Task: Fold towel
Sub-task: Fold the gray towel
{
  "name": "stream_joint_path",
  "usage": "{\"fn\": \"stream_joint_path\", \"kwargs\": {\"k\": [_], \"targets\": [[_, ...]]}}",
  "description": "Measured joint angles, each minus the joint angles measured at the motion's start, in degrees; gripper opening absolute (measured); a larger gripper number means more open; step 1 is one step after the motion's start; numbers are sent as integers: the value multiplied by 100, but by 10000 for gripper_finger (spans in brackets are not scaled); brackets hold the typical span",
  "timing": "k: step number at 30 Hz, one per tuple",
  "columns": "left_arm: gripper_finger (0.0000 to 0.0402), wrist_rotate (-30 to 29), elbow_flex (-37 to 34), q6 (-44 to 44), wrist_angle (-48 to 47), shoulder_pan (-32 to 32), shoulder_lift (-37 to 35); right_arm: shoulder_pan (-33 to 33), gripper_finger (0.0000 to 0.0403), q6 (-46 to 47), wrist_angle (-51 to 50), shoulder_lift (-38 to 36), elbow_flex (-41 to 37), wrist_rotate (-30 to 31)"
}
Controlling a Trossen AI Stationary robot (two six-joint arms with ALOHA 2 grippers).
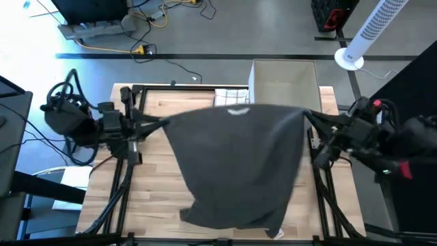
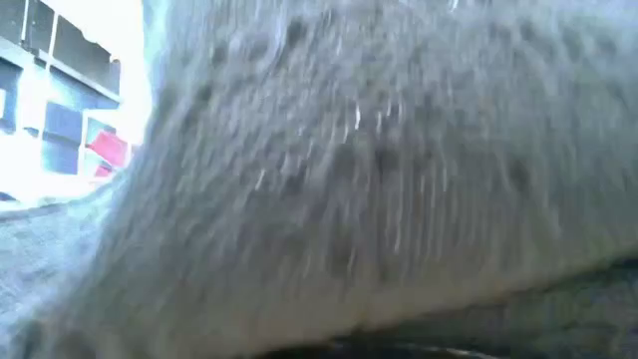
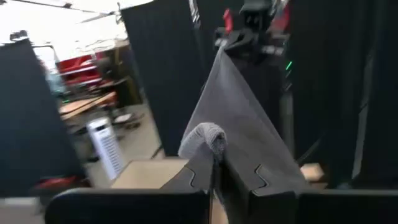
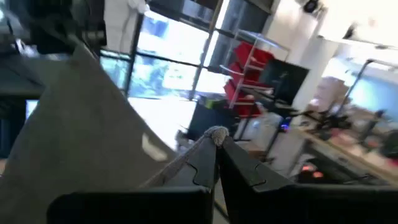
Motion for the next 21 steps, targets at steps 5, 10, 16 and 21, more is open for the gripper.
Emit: {"fn": "stream_joint_path", "kwargs": {"k": [5,10,16,21], "targets": [[4,-22,2,441,-263,429,-236,-158,0,2406,-2486,-155,0,7],[4,500,0,537,-740,970,-386,-416,0,5532,-5292,-286,0,-540],[4,912,0,357,-1616,1709,-471,-946,0,8666,-8037,-166,0,-1331],[4,2124,0,158,-1511,2182,-445,-1341,0,8757,-7957,-72,-201,-2010]]}}
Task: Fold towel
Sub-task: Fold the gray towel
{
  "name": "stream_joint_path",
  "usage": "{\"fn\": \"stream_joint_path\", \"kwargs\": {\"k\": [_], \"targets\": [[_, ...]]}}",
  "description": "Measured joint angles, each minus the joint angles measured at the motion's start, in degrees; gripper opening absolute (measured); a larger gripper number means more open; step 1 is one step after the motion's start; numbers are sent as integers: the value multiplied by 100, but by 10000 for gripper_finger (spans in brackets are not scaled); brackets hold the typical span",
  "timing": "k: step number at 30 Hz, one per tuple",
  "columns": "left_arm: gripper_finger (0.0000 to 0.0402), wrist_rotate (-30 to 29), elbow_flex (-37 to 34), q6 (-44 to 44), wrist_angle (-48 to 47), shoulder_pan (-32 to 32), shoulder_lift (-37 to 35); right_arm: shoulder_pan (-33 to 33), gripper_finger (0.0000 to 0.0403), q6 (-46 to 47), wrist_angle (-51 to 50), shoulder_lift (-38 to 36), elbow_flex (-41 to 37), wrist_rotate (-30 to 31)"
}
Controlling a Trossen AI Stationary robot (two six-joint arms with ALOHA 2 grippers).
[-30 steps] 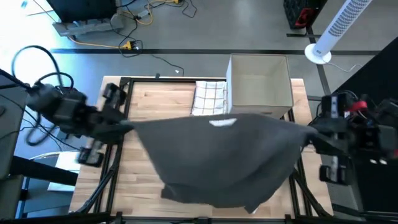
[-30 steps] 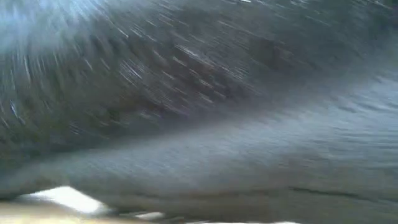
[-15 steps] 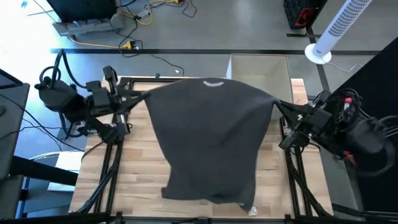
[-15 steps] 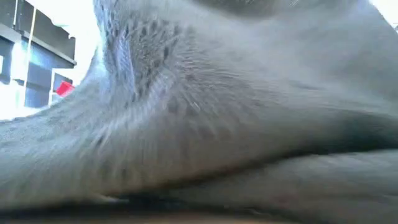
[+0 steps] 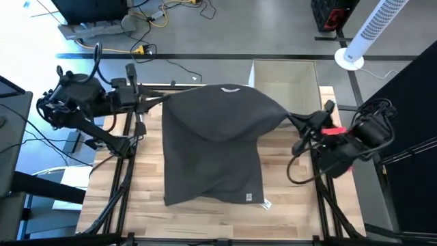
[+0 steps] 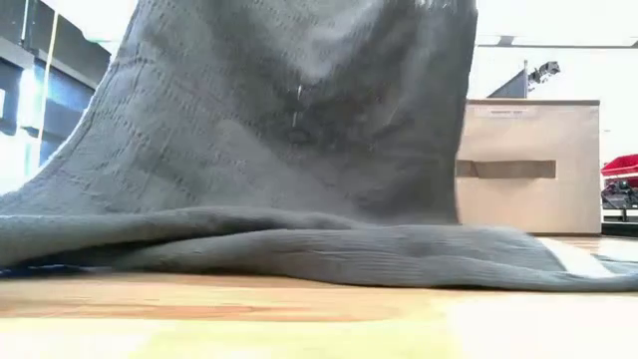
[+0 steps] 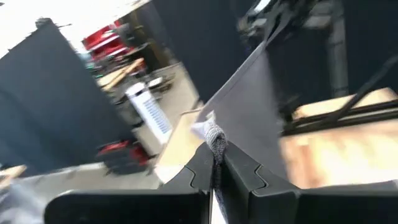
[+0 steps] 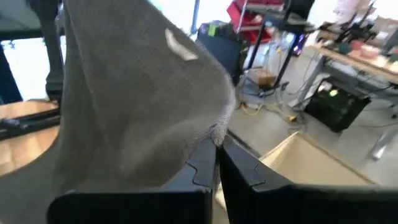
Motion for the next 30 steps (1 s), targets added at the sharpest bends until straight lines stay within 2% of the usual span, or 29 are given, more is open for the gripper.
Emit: {"fn": "stream_joint_path", "kwargs": {"k": [3,8,12,18,20,24,27,30], "targets": [[4,602,0,-192,100,81,69,-116,0,-270,378,0,-214,-183],[4,1111,0,-370,330,74,120,-36,0,-639,872,2,-273,-273],[4,1213,0,-415,348,69,93,114,0,-1155,1374,-24,-273,-443],[4,1219,0,-710,175,69,-11,80,0,-939,1493,-39,-271,-1132],[4,1222,0,-875,-160,69,-4,41,0,-824,1495,-33,-271,-1332],[4,1247,-142,-1956,-1442,69,82,-105,0,-530,1492,86,-267,-1944],[4,1369,-567,-2676,-2445,28,113,-267,0,-534,1461,400,-268,-2501],[4,1453,-1172,-3034,-2565,-5,85,-534,0,-648,1402,787,-269,-3124]]}}
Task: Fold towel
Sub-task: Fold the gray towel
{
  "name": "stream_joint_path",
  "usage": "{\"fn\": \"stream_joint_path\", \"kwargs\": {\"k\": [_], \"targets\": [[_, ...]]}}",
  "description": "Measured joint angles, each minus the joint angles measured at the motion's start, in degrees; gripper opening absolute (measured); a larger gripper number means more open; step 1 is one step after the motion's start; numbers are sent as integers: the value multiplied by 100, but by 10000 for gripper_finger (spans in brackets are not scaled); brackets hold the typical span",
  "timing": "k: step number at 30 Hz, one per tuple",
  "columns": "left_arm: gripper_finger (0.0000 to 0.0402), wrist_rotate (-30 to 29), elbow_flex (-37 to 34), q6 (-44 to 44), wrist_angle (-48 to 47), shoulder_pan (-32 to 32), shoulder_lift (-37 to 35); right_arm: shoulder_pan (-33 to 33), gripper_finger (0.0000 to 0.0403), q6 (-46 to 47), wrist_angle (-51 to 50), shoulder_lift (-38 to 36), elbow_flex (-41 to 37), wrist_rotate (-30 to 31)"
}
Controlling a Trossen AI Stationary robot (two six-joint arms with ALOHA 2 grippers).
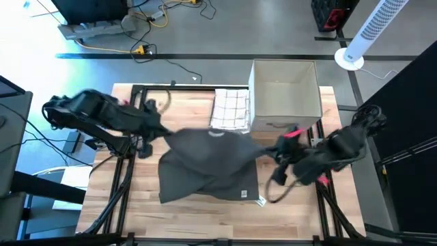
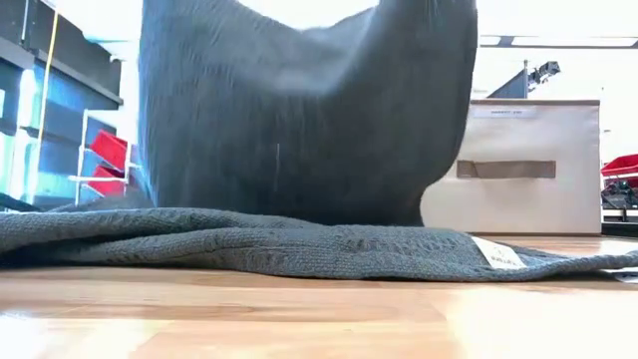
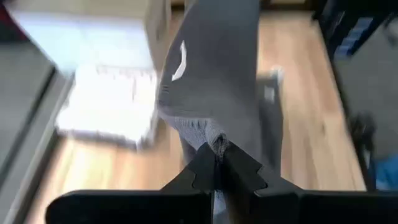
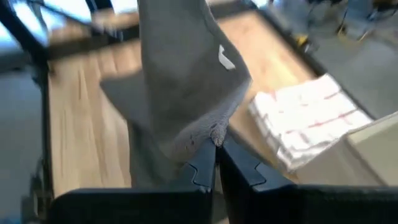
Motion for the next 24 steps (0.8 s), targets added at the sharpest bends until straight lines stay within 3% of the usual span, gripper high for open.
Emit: {"fn": "stream_joint_path", "kwargs": {"k": [6,9,14,18,24], "targets": [[4,1352,-1499,-30,1069,-4,4,-431,0,-587,307,700,-2,-919],[4,1676,-2163,-157,1402,-64,2,-627,0,-936,950,932,-2,-1413],[4,1729,-2833,-267,1826,-219,-86,-905,0,-1441,1589,1167,-2,-1966],[4,1733,-3119,-415,2127,-339,-318,-1068,0,-1571,1924,1208,-133,-2075],[4,1413,-3138,-761,2142,-496,-692,-1309,0,-1432,4276,801,-2115,-3024]]}}
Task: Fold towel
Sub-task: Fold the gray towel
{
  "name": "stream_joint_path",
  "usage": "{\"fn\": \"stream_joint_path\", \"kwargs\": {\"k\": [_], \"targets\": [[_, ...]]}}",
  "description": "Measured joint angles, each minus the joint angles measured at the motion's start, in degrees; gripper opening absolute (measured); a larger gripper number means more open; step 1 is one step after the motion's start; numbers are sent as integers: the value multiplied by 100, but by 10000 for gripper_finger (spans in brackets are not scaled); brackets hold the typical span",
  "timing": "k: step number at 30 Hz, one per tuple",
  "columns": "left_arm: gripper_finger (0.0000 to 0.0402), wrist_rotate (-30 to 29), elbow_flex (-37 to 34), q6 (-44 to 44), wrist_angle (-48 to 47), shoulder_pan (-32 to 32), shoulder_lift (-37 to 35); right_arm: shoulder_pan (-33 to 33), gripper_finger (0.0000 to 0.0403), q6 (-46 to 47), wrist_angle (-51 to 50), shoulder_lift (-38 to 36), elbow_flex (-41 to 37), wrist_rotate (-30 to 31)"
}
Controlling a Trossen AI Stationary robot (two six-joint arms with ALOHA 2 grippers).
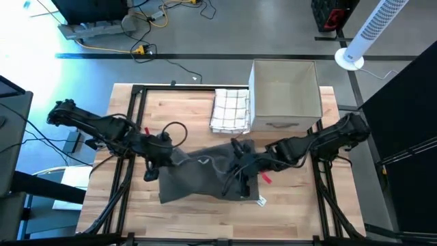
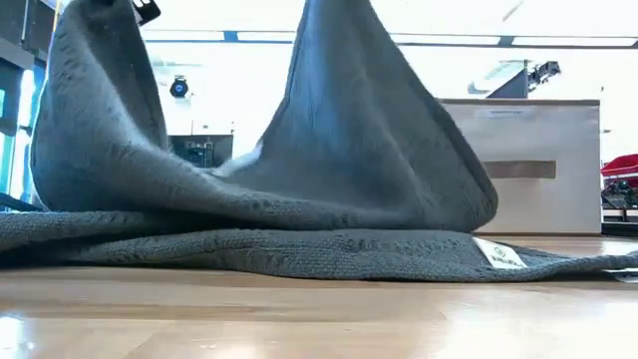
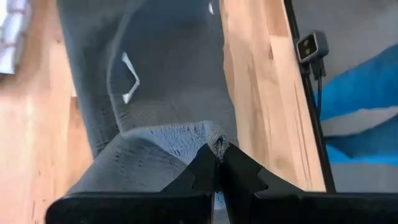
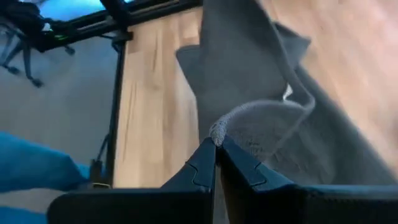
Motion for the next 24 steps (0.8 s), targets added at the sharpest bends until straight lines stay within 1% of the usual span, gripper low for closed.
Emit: {"fn": "stream_joint_path", "kwargs": {"k": [3,6,8,10,12,13,16,20,22,24], "targets": [[4,-152,0,-128,-46,-66,-92,-81,0,343,694,-289,-1049,2],[4,-159,-14,55,-26,-43,-63,-71,0,625,744,-457,-1876,-20],[4,74,-178,190,121,67,-42,-26,0,837,749,-504,-2300,-102],[4,547,-474,123,285,212,-22,18,0,980,776,-522,-2644,-174],[4,1040,-803,-136,426,326,5,50,0,1070,903,-522,-2919,-174],[4,1166,-954,-230,477,370,6,59,0,1073,1027,-522,-3042,-176],[4,1207,-1397,-491,581,395,6,59,0,1059,1640,-524,-3368,-196],[4,1220,-1940,-876,1285,394,3,-24,0,927,2388,-524,-3617,-192],[4,1361,-2170,-1079,1681,394,6,-74,1,850,2579,-526,-3659,-200],[4,1384,-2313,-1227,1948,394,7,-140,9,801,2565,-526,-3662,-230]]}}
